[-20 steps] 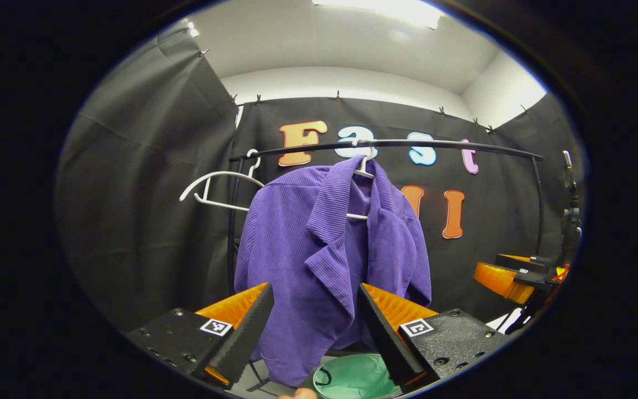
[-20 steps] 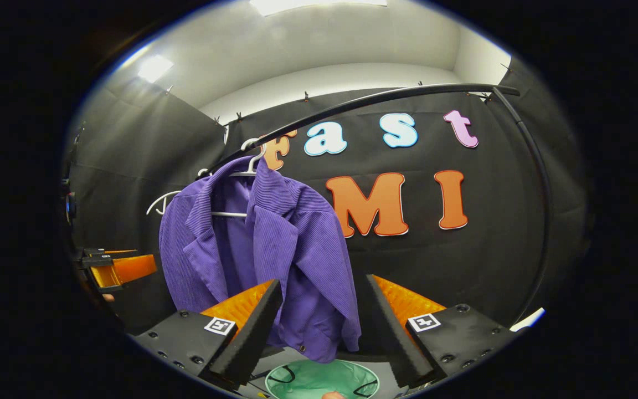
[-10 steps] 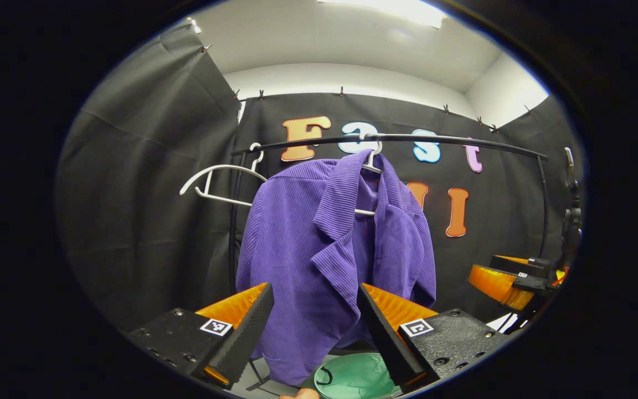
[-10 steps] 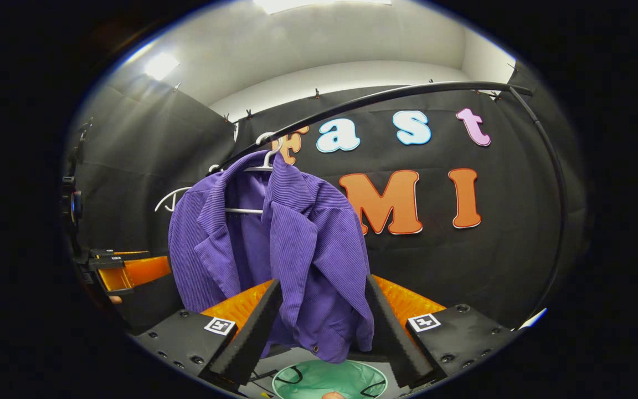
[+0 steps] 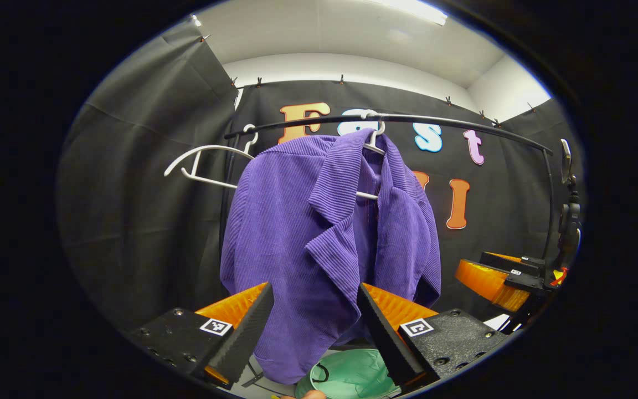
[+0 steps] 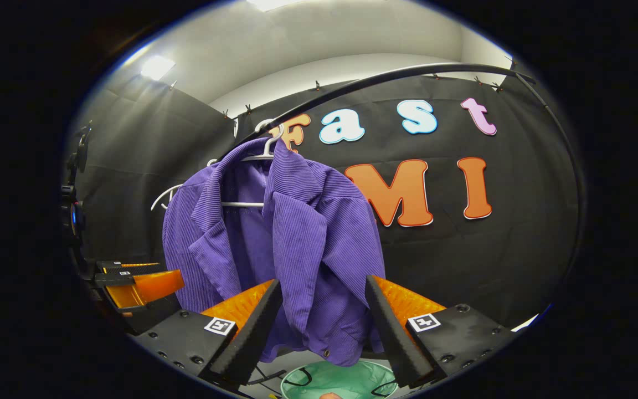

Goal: Grasp the clothes on the hanger with both hands and then place them into the laundry hamper below.

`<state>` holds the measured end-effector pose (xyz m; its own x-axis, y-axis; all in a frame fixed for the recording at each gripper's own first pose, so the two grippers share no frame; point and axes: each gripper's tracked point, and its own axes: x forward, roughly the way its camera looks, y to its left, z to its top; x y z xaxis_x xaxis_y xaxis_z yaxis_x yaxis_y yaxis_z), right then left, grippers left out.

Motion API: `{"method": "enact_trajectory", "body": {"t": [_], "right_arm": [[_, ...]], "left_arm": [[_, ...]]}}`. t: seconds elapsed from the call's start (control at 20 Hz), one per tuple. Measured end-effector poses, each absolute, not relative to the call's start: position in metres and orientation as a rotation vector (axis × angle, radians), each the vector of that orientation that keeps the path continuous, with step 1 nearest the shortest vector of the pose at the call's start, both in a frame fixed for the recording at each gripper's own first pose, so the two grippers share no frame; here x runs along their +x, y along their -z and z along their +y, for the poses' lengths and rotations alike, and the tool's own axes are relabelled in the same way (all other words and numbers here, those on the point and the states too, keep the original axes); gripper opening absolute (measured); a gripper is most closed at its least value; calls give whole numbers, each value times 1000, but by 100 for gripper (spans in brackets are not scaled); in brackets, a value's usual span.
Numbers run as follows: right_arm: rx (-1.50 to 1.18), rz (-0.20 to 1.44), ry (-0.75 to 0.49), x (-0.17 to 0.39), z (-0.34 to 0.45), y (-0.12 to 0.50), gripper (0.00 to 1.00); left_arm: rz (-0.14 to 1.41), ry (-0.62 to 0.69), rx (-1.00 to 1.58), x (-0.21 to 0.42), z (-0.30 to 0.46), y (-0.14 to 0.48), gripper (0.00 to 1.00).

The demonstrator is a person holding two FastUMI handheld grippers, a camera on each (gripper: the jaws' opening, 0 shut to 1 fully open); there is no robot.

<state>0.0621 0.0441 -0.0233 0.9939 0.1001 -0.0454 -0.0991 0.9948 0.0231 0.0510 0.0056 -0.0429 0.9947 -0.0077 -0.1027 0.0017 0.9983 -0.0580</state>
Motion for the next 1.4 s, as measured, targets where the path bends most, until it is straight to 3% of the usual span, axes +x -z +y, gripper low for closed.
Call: {"method": "enact_trajectory", "body": {"t": [0.3, 0.35, 0.4, 0.6, 0.65, 0.7, 0.9, 0.95, 1.05, 1.1, 1.15, 1.2, 1.25, 1.35, 1.4], "right_arm": [[46, 74, -160, 110, 74, 37, 94], [56, 84, -176, 117, 80, 42, 98], [66, 93, -190, 123, 85, 46, 94], [73, 101, -206, 146, 96, 58, 98], [72, 105, -196, 150, 96, 62, 92], [71, 110, -190, 156, 97, 65, 87], [56, 144, -177, 167, 100, 73, 63], [59, 147, -203, 167, 105, 73, 55], [68, 150, -226, 166, 107, 71, 29], [59, 143, -221, 167, 104, 69, 16], [46, 133, -212, 163, 101, 66, 28], [30, 124, -198, 162, 95, 63, 21], [14, 113, -183, 161, 87, 58, 21], [10, 109, -130, 159, 66, 50, 8], [20, 108, -121, 160, 57, 45, 8]], "left_arm": [[120, -3, -70, 75, -1, 52, 95], [122, -5, -70, 79, -2, 53, 95], [123, -8, -69, 84, -4, 54, 95], [125, -30, -65, 107, -2, 60, 92], [126, -38, -64, 113, 0, 62, 96], [128, -47, -65, 119, 4, 65, 92], [120, -32, -80, 140, 3, 70, 94], [112, -5, -80, 144, -3, 70, 85], [97, 72, -78, 151, -18, 71, 62], [95, 108, -70, 155, -23, 70, 57], [101, 42, -50, 157, -10, 73, 38], [125, -13, -19, 157, 6, 80, 20], [142, 6, 1, 154, 8, 80, 1], [118, 35, -50, 151, 3, 70, 0], [119, 35, -67, 147, 9, 70, 0]]}}
